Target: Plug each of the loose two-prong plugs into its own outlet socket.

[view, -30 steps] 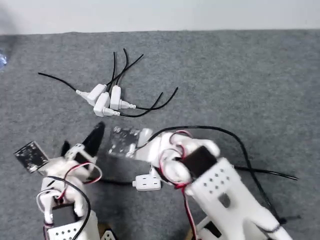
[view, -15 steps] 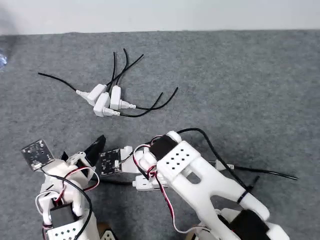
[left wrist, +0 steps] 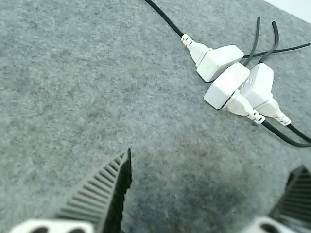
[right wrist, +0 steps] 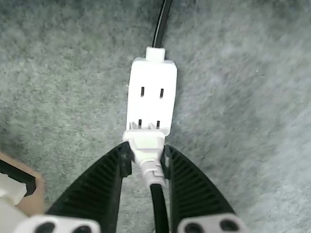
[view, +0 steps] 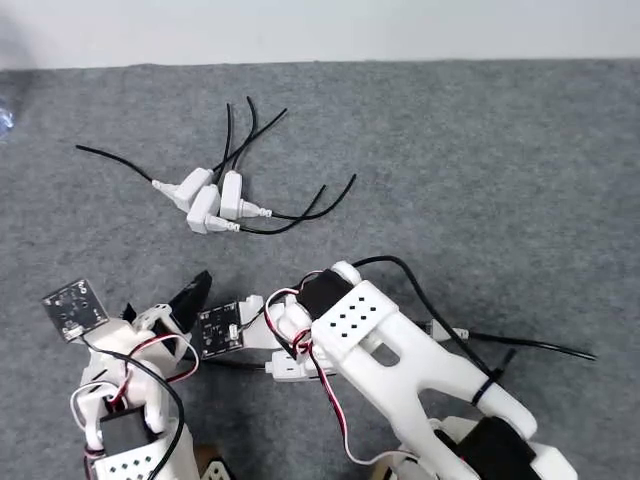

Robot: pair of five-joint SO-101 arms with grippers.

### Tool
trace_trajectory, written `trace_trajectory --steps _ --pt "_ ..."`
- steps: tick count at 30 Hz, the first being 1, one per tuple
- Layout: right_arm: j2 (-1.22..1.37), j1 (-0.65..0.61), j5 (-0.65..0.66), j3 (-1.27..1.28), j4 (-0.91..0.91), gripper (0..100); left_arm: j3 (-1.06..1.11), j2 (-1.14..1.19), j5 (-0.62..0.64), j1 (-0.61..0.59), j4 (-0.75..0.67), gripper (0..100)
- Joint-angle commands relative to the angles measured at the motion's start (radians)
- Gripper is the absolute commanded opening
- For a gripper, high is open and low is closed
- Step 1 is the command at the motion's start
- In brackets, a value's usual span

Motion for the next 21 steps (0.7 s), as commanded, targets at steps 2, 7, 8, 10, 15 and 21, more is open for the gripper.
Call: trace_trajectory --steps 2,7,8,10,15,21 --pt "-0.002 0.001 0.015 -0.011 -0.019 0.9 -0.012 -0.008 -0.011 0.008 0.008 46" --pt "-0.002 0.033 0.017 -0.011 -0.056 0.9 -0.012 -0.008 -0.012 0.037 0.032 46" --pt "-0.001 0.045 0.02 -0.011 -0.059 0.9 -0.012 -0.008 -0.012 0.038 0.034 46" --pt "-0.001 0.064 0.049 -0.009 -0.056 0.9 -0.012 -0.008 -0.012 0.038 0.034 46" --pt "-0.001 0.073 0.055 0.025 -0.062 0.9 -0.012 -0.008 -0.012 0.038 0.032 46" --pt "-0.001 0.028 0.015 0.129 -0.18 0.9 -0.012 -0.008 -0.012 0.038 0.032 46"
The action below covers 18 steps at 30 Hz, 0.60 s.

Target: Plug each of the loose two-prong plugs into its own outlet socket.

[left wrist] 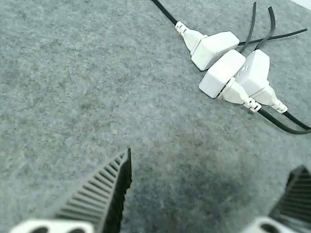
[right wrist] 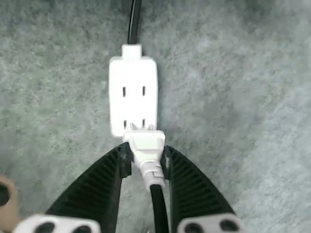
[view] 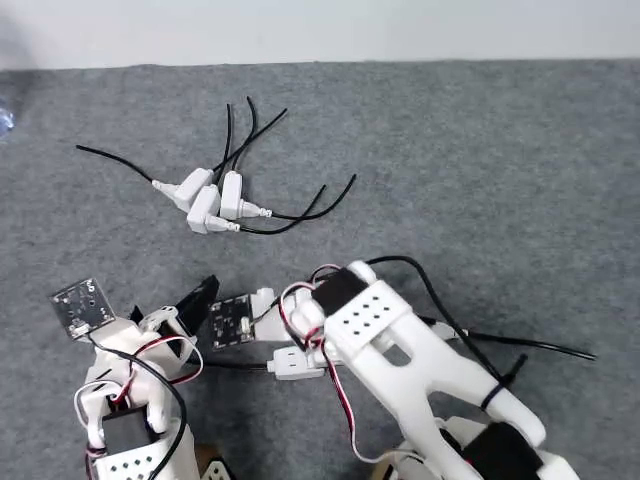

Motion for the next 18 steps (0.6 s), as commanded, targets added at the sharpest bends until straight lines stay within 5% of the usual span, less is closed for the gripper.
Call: trace_trajectory --steps 1,8,18 --pt "0.016 -0.028 -0.046 0.058 -0.065 0.9 -0.012 -0.008 -0.011 0.008 0.0 46" --pt "0.016 -0.081 -0.061 0.089 -0.048 0.9 -0.012 -0.008 -0.011 0.008 -0.002 46" --pt "-0.038 0.005 -0.021 -0.06 0.114 0.9 -0.012 -0.008 -0.011 0.008 -0.002 46"
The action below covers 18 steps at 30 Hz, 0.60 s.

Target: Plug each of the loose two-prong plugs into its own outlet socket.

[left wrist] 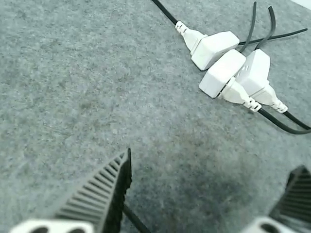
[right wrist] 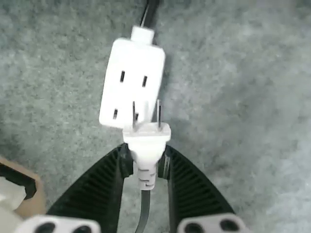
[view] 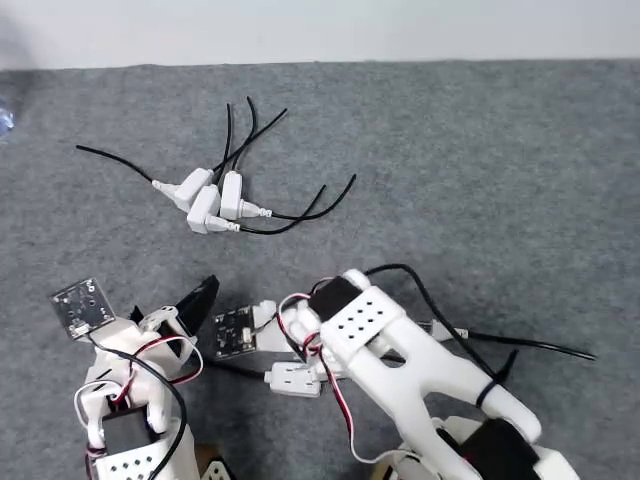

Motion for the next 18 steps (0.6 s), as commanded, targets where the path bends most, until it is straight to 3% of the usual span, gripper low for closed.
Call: trace_trajectory --steps 1,7,13,18 --pt "-0.045 0.018 0.014 -0.098 0.059 0.9 -0.012 -0.008 -0.011 0.008 -0.002 46" --pt "-0.073 0.035 0.017 -0.129 0.064 0.9 -0.012 -0.008 -0.011 0.008 -0.002 46" --pt "-0.022 0.243 0.021 -0.101 -0.153 0.9 -0.012 -0.008 -0.011 0.008 -0.002 46" --pt "0.131 0.262 0.014 -0.015 -0.334 0.9 -0.012 -0.008 -0.011 0.008 -0.002 46"
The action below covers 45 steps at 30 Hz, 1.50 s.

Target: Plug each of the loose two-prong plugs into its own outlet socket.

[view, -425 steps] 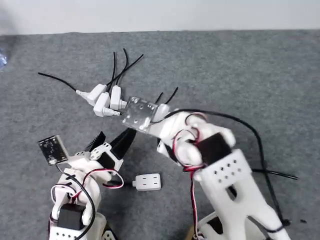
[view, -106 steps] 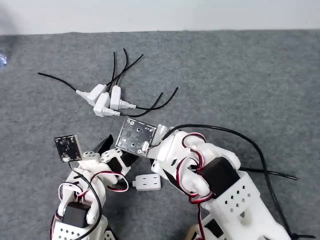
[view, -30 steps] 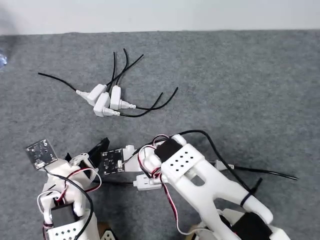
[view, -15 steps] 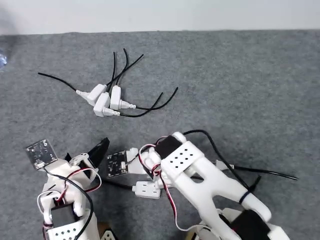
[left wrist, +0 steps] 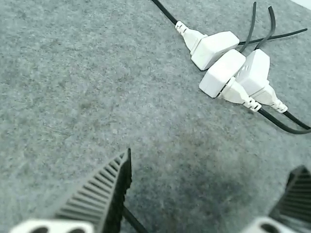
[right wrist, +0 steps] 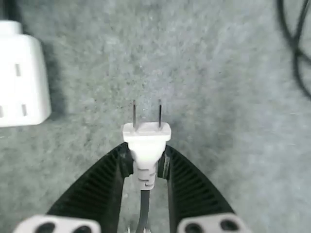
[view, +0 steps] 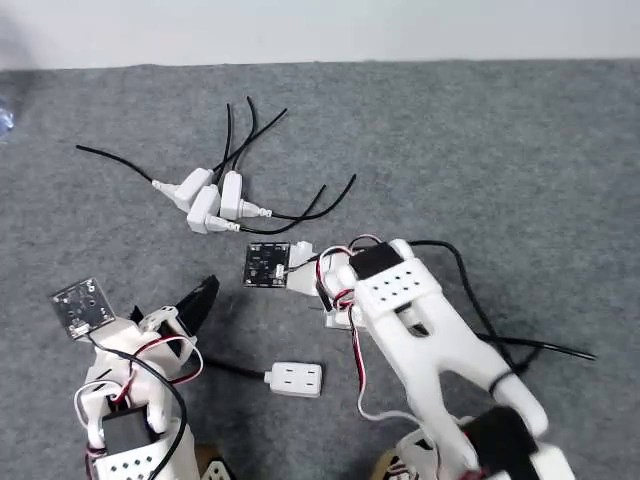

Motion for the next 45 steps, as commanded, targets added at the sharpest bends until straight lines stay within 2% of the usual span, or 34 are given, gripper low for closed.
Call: trace_trajectory --steps 1,6,10,12,28,34,40,45 --pt "0.081 0.013 0.003 0.021 -0.136 0.9 -0.012 -0.008 -0.011 0.008 -0.002 46" --pt "0.163 0.013 -0.055 0.021 -0.196 3.3 -0.012 -0.008 -0.011 0.008 -0.003 46" --pt "0.165 0.013 -0.064 0.021 -0.189 16.4 -0.012 -0.008 -0.011 0.008 -0.003 46" --pt "0.166 0.013 -0.061 0.021 -0.189 19.1 -0.012 -0.008 -0.011 0.008 -0.003 46" --pt "0.174 -0.059 -0.064 0.021 -0.196 15.4 -0.012 -0.008 -0.011 0.008 -0.003 46" --pt "0.176 -0.054 -0.064 0.021 -0.188 0.6 -0.012 -0.008 -0.011 0.008 -0.003 46" --pt "0.176 -0.047 -0.064 0.021 -0.186 12.1 -0.012 -0.008 -0.011 0.008 -0.003 46" --pt "0.176 -0.045 -0.061 0.028 -0.186 11.5 -0.012 -0.008 -0.011 0.008 -0.003 46"
